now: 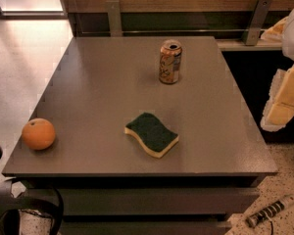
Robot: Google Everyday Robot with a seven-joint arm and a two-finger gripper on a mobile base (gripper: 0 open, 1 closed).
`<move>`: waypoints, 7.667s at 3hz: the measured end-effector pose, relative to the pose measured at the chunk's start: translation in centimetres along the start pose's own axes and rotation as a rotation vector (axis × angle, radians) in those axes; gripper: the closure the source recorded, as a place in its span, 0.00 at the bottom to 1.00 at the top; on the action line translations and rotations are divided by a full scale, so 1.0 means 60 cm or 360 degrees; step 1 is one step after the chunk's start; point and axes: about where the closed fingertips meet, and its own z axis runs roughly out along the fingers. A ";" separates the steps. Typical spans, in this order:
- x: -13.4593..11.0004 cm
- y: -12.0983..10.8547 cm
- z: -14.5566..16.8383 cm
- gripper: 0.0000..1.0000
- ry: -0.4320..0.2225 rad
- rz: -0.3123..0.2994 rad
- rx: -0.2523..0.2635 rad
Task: Pick orange
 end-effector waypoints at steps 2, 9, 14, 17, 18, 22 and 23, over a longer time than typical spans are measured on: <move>-0.010 0.004 0.000 0.00 -0.0071 -0.0007 -0.0025; -0.353 0.164 0.012 0.00 -0.1119 -0.0028 -0.0063; -0.561 0.219 0.282 0.00 -0.1222 0.0029 -0.0351; -0.689 0.274 0.325 0.01 -0.1648 0.0116 -0.0492; -0.707 0.278 0.353 0.24 -0.1711 0.0091 -0.0456; -0.714 0.284 0.353 1.00 -0.1720 0.0076 -0.0457; -0.711 0.266 0.330 1.00 -0.1812 0.0048 -0.0473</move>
Offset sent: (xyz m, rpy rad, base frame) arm -0.0074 0.0299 0.0018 0.2215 0.0334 0.1044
